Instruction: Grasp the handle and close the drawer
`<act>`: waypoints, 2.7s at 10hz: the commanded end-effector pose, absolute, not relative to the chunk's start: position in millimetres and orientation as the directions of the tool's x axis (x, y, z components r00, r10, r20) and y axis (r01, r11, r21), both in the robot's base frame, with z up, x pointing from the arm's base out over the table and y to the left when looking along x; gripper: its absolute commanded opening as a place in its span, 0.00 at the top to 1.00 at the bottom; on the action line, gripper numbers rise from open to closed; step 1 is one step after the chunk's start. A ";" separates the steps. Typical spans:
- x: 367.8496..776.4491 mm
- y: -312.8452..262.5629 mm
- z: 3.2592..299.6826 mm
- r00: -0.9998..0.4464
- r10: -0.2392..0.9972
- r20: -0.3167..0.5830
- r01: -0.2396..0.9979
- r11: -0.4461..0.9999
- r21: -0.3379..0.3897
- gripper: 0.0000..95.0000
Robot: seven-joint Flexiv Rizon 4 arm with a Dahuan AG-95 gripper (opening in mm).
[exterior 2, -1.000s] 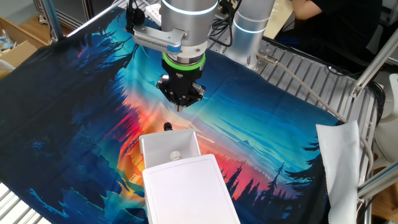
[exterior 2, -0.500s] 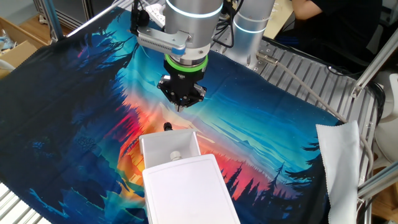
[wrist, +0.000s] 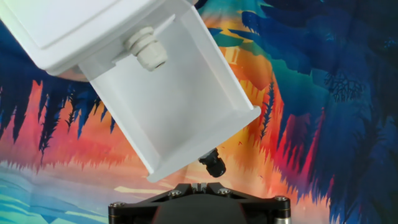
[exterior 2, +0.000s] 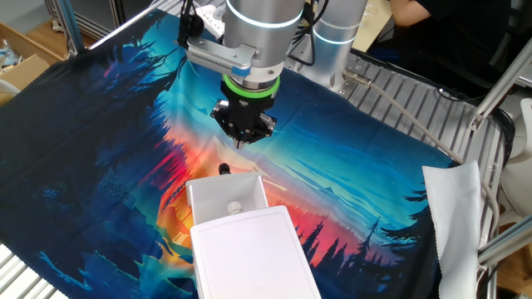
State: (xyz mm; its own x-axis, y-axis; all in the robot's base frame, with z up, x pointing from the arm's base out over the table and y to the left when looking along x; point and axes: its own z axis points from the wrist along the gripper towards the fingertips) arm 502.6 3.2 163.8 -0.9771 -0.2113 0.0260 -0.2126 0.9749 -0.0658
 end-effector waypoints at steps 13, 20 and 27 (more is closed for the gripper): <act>502.4 3.2 163.6 -0.757 0.654 -0.010 0.654 0.756 -0.016 1.00; 502.5 3.2 163.5 -0.004 0.992 0.124 0.999 -0.002 0.047 1.00; 511.9 2.1 139.3 0.404 0.899 0.167 0.900 -0.424 0.102 1.00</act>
